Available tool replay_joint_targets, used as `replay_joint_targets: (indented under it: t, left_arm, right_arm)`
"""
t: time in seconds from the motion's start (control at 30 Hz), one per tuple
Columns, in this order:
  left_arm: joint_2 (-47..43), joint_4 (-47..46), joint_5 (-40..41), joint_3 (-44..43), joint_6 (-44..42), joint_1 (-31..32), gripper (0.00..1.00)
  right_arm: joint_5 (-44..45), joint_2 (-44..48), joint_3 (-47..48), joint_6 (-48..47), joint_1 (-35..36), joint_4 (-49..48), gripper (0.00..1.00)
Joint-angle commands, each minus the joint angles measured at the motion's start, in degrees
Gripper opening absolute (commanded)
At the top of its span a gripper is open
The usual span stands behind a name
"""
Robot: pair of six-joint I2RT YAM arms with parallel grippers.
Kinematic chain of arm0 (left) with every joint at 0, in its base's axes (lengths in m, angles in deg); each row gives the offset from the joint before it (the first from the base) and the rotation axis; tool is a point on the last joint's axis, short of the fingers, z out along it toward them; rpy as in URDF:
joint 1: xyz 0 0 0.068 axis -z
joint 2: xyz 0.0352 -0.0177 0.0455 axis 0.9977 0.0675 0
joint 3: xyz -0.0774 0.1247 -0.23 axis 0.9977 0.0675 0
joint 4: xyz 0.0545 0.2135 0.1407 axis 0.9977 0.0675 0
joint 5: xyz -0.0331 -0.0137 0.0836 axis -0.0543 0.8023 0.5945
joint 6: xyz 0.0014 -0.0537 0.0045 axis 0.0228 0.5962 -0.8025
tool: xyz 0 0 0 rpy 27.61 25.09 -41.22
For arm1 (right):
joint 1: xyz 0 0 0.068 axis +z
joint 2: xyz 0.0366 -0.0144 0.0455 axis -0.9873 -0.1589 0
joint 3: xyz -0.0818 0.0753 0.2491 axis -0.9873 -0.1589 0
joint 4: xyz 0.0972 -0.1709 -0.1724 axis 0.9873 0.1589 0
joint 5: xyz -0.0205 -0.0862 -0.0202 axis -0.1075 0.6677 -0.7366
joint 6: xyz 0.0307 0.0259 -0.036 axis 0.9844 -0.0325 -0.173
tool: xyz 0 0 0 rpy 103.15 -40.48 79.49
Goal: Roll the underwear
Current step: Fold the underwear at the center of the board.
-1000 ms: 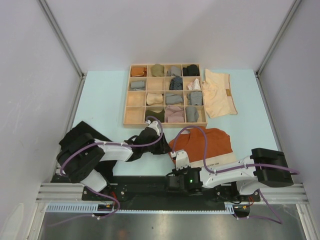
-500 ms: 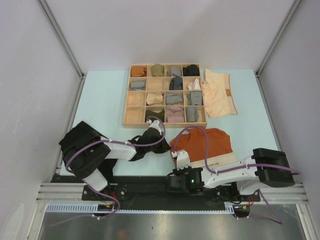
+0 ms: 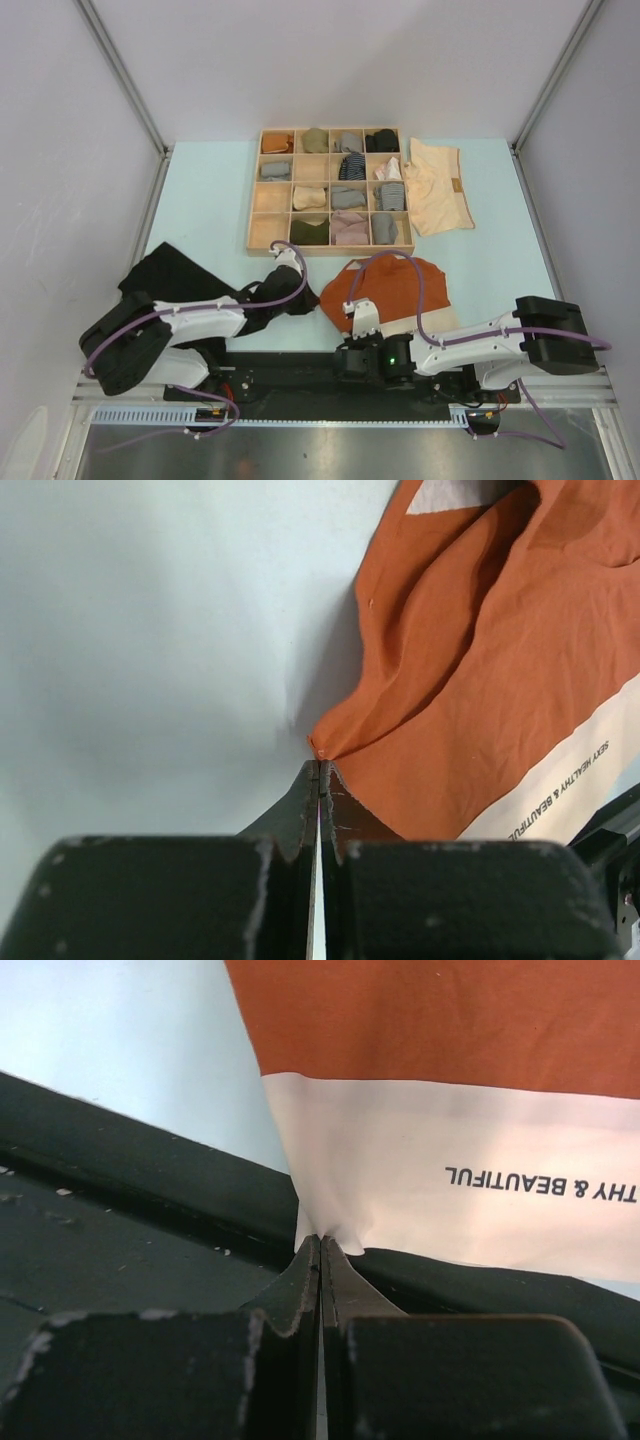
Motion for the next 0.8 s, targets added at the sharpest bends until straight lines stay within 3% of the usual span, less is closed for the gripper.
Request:
replay_joint_targets:
  t: [0.0,0.23,0.47,0.77]
  left_arm:
    - [-5.6,5.4,3.9,0.5,-0.1,-0.1,0.0]
    - [-7.8,8.2,3.9,-2.3,-2.6,-0.1,0.0]
    - [-8.6,9.4,4.5,-3.9,-4.2,-0.1,0.0]
    - [-11.5,10.7,5.2,-3.3,-6.4,-3.0,0.0]
  right_arm:
    - [-0.2,0.1,0.1,-3.5,-0.2,-4.9,0.0]
    - [-1.2,1.4,1.0,-4.6,-2.2,-4.2,0.0]
    - [-4.3,8.6,-1.0,-5.5,-6.6,-2.3,0.0]
    - [-11.0,6.0,0.9,-14.0,-9.4,-10.7,0.0]
